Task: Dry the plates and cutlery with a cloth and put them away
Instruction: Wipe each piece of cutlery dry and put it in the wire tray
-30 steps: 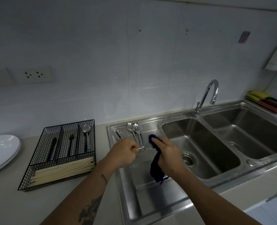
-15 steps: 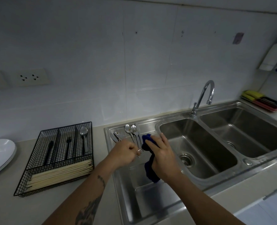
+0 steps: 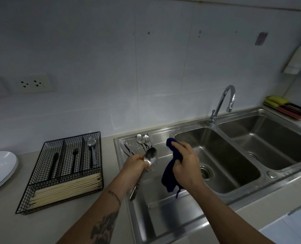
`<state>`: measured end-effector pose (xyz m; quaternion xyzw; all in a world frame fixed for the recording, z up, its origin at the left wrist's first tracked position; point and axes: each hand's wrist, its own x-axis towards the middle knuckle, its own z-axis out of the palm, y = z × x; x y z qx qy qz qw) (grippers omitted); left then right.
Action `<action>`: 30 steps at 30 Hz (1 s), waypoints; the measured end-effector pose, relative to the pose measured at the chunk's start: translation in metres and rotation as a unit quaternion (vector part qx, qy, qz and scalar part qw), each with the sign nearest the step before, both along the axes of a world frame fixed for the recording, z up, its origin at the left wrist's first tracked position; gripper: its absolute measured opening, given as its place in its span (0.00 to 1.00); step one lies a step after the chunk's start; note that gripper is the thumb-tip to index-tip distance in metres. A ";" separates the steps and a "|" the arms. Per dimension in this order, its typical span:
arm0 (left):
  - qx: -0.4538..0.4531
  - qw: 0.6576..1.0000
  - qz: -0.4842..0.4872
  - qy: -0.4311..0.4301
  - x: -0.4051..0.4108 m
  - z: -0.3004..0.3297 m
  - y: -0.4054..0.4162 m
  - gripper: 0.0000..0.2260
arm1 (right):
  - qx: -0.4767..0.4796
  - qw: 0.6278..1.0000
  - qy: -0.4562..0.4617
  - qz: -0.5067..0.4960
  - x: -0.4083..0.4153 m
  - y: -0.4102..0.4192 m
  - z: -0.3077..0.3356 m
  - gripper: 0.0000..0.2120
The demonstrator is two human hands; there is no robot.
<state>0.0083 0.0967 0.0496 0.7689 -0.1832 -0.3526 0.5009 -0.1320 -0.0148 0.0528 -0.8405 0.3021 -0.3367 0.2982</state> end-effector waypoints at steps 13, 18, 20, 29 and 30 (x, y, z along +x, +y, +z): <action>-0.149 0.949 0.222 0.167 0.020 0.012 -0.014 0.16 | -0.142 0.967 0.173 0.122 0.021 0.032 -0.032 0.40; -0.171 0.918 0.267 0.239 0.014 0.010 0.007 0.12 | -0.155 0.968 0.172 0.096 0.021 0.023 -0.039 0.39; -0.182 0.904 0.279 0.266 0.011 0.013 0.007 0.11 | -0.193 0.959 0.169 0.121 0.026 0.030 -0.032 0.40; -0.276 0.892 0.126 0.335 0.027 0.022 0.031 0.05 | -0.163 0.972 0.138 0.095 0.042 0.014 -0.017 0.26; -0.291 0.895 0.111 0.319 0.028 0.021 0.032 0.03 | -0.166 0.973 0.134 0.092 0.044 0.014 -0.015 0.25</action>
